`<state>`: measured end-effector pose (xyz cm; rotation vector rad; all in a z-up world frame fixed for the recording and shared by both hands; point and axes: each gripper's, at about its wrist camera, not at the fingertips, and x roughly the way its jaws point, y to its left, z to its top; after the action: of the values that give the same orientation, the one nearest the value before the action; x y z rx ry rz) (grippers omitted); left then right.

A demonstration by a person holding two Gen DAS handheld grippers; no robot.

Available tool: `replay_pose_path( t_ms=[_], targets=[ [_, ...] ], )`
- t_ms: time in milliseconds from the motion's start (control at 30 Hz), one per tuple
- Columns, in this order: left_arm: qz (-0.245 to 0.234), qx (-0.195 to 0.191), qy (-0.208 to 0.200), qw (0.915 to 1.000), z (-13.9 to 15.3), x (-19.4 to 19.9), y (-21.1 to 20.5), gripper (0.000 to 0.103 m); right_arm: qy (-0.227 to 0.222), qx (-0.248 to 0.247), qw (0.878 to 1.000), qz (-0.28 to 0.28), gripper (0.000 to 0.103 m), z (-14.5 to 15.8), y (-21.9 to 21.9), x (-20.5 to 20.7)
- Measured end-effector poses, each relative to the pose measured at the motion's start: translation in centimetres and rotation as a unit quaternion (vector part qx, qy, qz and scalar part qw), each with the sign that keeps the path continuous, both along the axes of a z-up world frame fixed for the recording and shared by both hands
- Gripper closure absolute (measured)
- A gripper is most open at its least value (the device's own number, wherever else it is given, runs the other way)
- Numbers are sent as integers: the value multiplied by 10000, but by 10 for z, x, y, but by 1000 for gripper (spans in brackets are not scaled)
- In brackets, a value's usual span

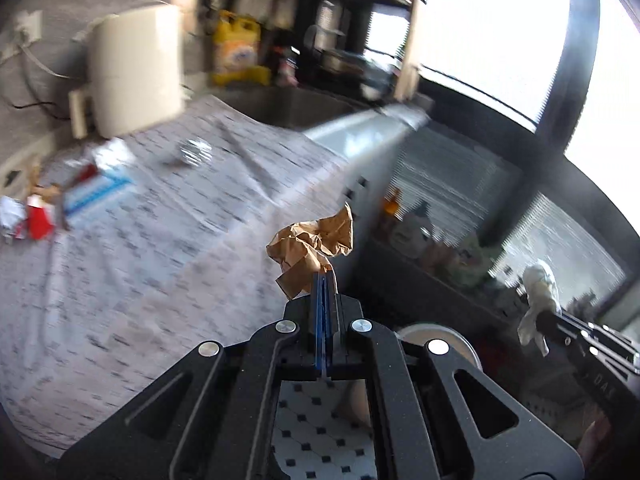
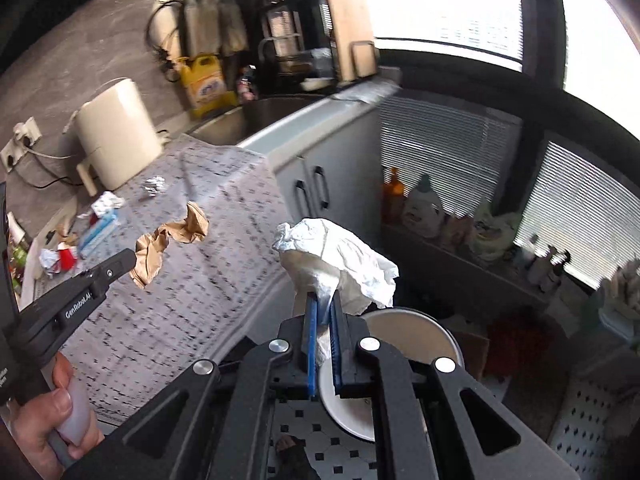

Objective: Collect trash
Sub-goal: 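Carry the brown paper and tissue over the bucket and open the left tool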

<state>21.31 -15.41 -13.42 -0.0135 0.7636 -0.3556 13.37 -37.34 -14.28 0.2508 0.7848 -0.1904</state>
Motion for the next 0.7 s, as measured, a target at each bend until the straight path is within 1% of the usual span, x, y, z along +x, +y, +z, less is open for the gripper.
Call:
replay_pose_path(
  t_ms=[133, 300, 467, 600, 700],
  targets=[
    [-360, 31, 292, 9989, -28, -6, -29, 101, 256, 57, 9991, -336, 96, -20, -24, -15],
    [-705, 111, 534, 9960, -60, -14, -60, 101, 447, 107, 9978, -469, 96, -48, -40, -27],
    [-925, 193, 786, 9924, -92, -14, -82, 101, 597, 165, 9963, -595, 95, -74, -52, -31],
    [-1130, 193, 1029, 9881, -124, -14, -103, 101, 748, 180, 9945, -714, 94, -92, -59, -33],
    [-1339, 181, 1186, 9837, -142, -15, -118, 101, 837, 148, 9927, -855, 94, -101, -67, -39]
  ],
)
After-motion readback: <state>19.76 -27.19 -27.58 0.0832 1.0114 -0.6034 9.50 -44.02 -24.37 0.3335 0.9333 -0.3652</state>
